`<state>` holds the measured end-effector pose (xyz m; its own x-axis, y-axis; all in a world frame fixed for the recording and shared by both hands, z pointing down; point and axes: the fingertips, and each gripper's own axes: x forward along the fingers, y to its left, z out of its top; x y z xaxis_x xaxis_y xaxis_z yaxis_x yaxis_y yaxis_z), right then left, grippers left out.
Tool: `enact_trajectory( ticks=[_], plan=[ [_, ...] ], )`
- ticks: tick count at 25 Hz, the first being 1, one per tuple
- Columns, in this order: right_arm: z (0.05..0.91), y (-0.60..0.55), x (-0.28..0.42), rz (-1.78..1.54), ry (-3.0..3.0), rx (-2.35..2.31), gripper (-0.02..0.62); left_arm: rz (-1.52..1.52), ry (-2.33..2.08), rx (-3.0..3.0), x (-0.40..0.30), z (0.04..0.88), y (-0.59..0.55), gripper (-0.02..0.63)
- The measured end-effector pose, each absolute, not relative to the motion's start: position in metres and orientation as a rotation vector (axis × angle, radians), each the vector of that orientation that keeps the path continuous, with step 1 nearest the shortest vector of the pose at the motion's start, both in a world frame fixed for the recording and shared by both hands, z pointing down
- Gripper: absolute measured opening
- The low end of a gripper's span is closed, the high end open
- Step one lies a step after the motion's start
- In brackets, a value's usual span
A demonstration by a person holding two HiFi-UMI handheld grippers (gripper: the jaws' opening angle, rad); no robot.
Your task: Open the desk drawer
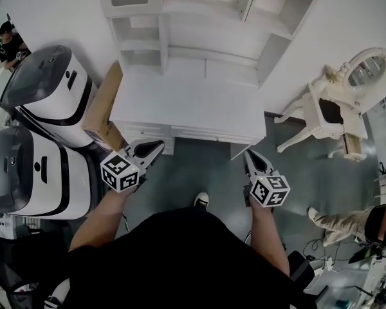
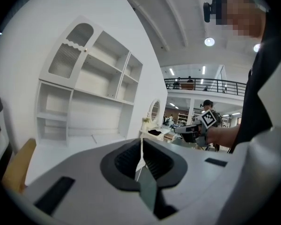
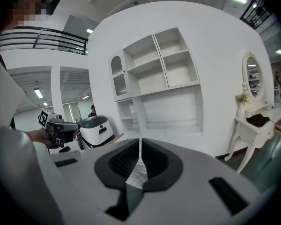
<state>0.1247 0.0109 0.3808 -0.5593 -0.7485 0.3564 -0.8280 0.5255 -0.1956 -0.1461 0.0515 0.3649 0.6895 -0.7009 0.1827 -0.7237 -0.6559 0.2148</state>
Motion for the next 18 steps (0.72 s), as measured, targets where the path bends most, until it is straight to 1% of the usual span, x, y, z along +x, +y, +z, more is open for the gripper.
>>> enact_trajectory(
  ticks=[18],
  plan=[
    [0.414,-0.112,0.163,0.594,-2.552,1.194,0.017,0.165,-1.239,2.555,-0.096,0.369,-0.050,0.021]
  ],
)
